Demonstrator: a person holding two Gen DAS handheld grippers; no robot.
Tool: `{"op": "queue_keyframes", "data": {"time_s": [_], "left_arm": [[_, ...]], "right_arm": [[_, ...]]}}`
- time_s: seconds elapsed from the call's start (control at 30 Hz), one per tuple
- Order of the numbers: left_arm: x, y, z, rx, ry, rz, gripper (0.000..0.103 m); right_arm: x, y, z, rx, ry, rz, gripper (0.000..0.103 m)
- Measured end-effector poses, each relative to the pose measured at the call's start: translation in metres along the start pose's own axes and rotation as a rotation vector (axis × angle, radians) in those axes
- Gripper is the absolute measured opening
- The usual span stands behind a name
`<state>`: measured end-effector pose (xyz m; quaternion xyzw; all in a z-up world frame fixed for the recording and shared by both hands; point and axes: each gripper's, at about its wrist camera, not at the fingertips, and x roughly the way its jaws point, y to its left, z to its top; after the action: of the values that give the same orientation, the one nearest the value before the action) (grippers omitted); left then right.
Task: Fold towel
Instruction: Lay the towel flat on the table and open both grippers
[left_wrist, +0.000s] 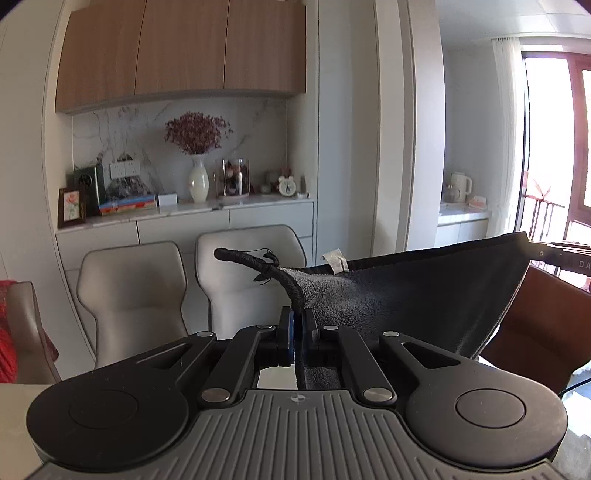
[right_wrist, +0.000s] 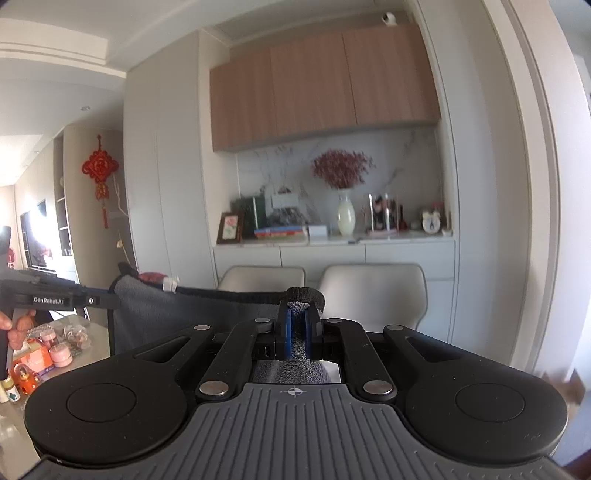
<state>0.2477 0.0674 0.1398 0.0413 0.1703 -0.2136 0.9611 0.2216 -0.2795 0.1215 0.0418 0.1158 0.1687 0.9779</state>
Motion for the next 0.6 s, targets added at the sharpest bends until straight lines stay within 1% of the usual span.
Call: {"op": "queue_keyframes", "data": {"time_s": [0.07, 0.1, 0.13, 0.17, 0.23, 0.3, 0.4, 0.43, 0.5, 0.53, 0.57, 0.6], "left_arm": [[-0.011, -0.002, -0.009, 0.002, -0.016, -0.004, 0.003], [-0.016, -0.004, -0.019, 0.006, -0.013, -0.01, 0.003], [-0.022, -0.007, -0.034, 0.012, -0.002, -0.017, 0.003], [-0.027, -0.011, -0.052, 0.018, 0.018, -0.024, 0.003], [-0.037, -0.019, -0.089, 0.025, 0.062, -0.038, 0.004], [-0.043, -0.027, -0.133, 0.001, 0.148, -0.053, 0.004], [-0.051, -0.035, -0.206, -0.076, 0.331, -0.046, 0.006], [-0.054, -0.034, -0.226, -0.1, 0.386, -0.034, 0.006], [-0.063, -0.026, -0.254, -0.132, 0.474, -0.005, 0.006], [-0.071, -0.024, -0.264, -0.14, 0.505, 0.005, 0.006], [-0.078, -0.023, -0.269, -0.143, 0.524, 0.013, 0.007], [-0.082, -0.021, -0.271, -0.144, 0.536, 0.018, 0.008]], "right_arm": [[-0.004, 0.004, 0.005, -0.012, -0.018, 0.004, 0.007], [-0.01, 0.006, -0.004, -0.006, -0.007, 0.004, 0.007], [-0.021, 0.013, -0.022, 0.002, 0.016, 0.0, 0.008], [-0.028, 0.015, -0.038, 0.011, 0.047, -0.006, 0.008], [-0.038, 0.014, -0.077, 0.056, 0.165, -0.015, 0.008], [-0.048, 0.014, -0.116, 0.102, 0.283, -0.024, 0.008], [-0.064, 0.013, -0.175, 0.17, 0.46, -0.037, 0.01], [-0.069, 0.013, -0.195, 0.193, 0.519, -0.042, 0.012], [-0.08, 0.014, -0.234, 0.235, 0.63, -0.05, 0.012], [-0.09, 0.02, -0.248, 0.24, 0.662, -0.053, 0.012], [-0.094, 0.021, -0.254, 0.244, 0.687, -0.063, 0.012], [-0.096, 0.021, -0.253, 0.25, 0.69, -0.061, 0.012]]}}
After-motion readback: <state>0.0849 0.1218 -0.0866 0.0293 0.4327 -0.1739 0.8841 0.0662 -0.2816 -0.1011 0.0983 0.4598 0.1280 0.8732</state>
